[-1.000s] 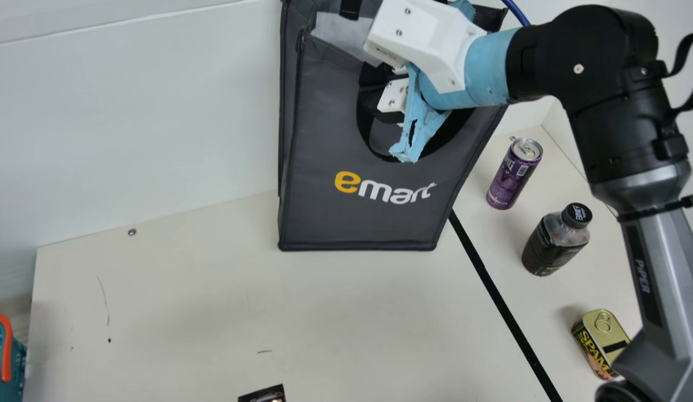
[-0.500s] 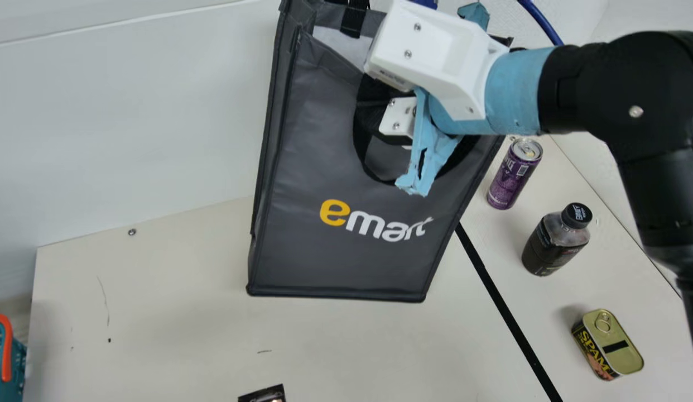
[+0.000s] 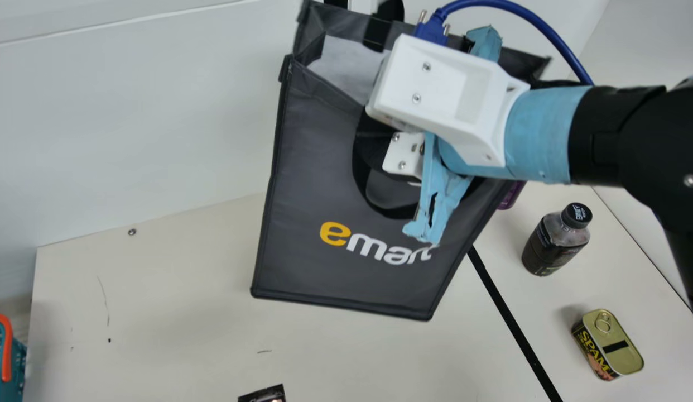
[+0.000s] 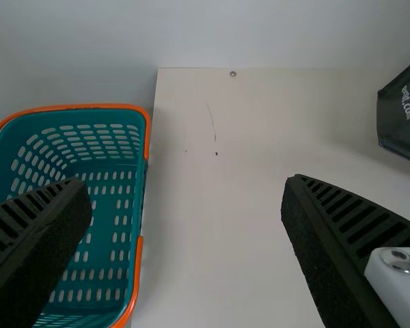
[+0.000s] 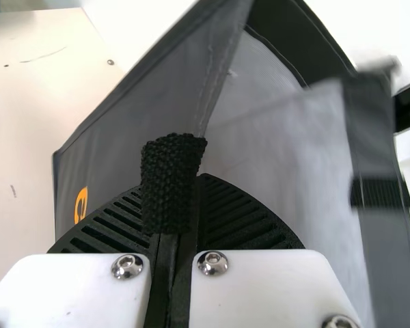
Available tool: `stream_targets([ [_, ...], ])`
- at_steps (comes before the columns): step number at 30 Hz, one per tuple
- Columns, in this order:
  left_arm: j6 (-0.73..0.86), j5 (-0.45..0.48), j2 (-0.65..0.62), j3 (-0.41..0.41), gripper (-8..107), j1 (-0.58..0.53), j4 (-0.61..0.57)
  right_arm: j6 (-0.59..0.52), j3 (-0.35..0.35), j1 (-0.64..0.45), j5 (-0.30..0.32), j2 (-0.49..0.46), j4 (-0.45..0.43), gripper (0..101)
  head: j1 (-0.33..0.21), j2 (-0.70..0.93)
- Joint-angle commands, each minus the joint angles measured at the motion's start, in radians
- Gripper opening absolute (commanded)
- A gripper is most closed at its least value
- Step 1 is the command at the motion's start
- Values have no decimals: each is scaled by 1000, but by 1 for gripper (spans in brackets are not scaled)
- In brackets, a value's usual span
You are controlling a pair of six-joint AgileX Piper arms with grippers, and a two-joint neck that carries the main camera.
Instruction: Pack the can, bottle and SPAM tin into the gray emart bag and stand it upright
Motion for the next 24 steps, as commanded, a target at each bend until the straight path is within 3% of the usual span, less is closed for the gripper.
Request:
stream_targets([
  [1, 0, 0, 0, 0, 90, 0, 0, 7, 13, 14, 0, -12, -10, 0, -23, -1],
  [24, 0, 0, 0, 0, 90, 0, 0, 134, 239, 215, 0, -163, -127, 0, -23, -1],
])
